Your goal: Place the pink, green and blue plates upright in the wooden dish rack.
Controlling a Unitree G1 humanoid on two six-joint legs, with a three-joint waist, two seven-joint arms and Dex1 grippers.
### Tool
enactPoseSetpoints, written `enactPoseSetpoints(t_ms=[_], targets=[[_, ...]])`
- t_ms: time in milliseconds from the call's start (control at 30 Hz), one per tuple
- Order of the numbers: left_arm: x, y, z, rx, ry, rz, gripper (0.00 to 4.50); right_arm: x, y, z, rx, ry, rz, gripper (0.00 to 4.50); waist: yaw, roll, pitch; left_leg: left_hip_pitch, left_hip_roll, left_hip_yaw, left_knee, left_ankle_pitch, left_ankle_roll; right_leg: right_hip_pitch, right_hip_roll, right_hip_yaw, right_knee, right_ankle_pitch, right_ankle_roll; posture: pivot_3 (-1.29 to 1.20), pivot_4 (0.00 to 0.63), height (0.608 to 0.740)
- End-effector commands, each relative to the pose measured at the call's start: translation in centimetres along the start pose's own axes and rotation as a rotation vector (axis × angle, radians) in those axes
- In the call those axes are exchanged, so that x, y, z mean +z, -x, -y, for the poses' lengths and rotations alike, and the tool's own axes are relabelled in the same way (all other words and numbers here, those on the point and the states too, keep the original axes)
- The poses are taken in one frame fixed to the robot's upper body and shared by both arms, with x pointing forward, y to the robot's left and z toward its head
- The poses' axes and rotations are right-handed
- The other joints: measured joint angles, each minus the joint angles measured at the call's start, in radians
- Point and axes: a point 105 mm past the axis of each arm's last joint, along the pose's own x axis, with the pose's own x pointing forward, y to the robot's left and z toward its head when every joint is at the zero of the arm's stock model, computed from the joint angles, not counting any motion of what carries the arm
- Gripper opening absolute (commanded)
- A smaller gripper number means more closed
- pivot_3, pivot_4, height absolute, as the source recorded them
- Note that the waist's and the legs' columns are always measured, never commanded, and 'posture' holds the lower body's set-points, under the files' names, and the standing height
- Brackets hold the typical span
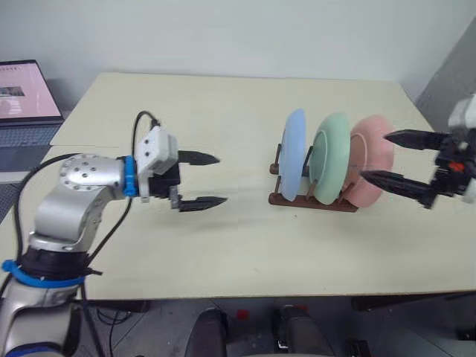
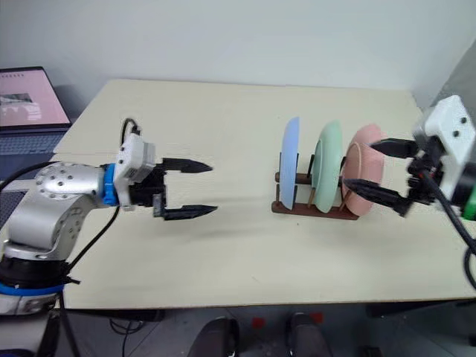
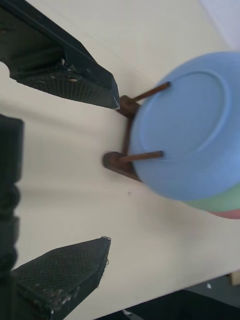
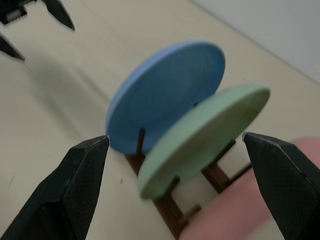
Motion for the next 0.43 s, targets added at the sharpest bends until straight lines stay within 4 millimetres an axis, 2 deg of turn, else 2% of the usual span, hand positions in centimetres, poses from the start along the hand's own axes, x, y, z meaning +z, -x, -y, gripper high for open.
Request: enactPoseSetpoints(t_ms=[33,267,433], targets=[[-0.1,1.9,-0.7,0.084,-0.067,-0.075,4.50,-0.1,3.1,1.7,-0.019,0.183,-0.117,4.47,0.002,0.000,0.000,0.001,0.000,0.000,0.000,0.000,0.000,0.001,0.000,0.000,0.000,-0.002,-0.003,0.00,0.150,0.740],[-2.0,3.6,-0.5,0.181,-0.060,-0.235,4.50,-2.9,6.0,4.0,0.013,0.263,-0.303,4.47,0.002,0.000,0.000,0.006,0.000,0.002,0.000,0.000,0.000,0.003,-0.003,0.001,0.000,-0.002,-0.005,0.00,0.150,0.740],[-1.8,4.2,-0.5,0.202,-0.044,-0.231,4.50,-3.7,6.3,5.0,0.033,0.280,-0.331,4.47,0.002,0.000,0.000,0.005,0.001,0.003,-0.001,0.000,0.000,0.002,-0.003,0.001,0.000,-0.002,-0.005,0.00,0.150,0.740]])
